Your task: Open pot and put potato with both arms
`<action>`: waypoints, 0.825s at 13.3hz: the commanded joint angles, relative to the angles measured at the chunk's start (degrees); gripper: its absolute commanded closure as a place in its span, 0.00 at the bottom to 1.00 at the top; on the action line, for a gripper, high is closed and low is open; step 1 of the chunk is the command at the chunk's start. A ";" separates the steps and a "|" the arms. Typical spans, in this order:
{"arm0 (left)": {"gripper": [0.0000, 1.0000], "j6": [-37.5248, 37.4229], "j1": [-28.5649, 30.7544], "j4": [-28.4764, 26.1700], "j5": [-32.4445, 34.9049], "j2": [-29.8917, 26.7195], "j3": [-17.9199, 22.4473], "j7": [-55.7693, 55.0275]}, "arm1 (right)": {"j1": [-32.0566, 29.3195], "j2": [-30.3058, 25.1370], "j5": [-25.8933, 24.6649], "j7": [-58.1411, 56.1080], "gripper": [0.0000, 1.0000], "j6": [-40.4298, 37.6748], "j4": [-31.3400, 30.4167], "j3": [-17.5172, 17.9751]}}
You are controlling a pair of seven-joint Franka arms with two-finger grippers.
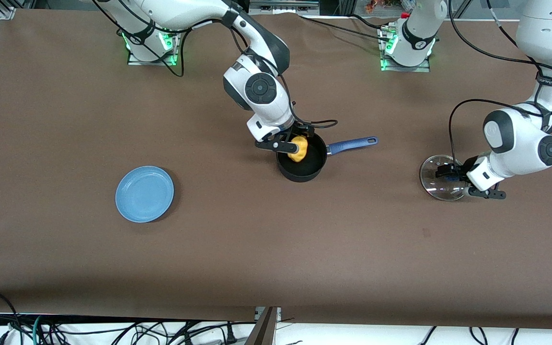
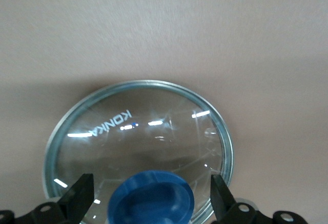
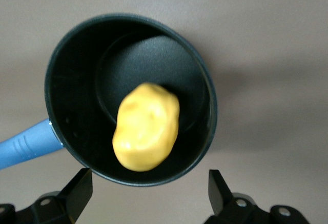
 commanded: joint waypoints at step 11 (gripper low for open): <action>0.00 -40.84 -3.79 26.95 8.64 -13.88 1.19 -13.00 | -10.47 -15.86 0.69 -19.09 0.00 -18.99 1.17 -13.61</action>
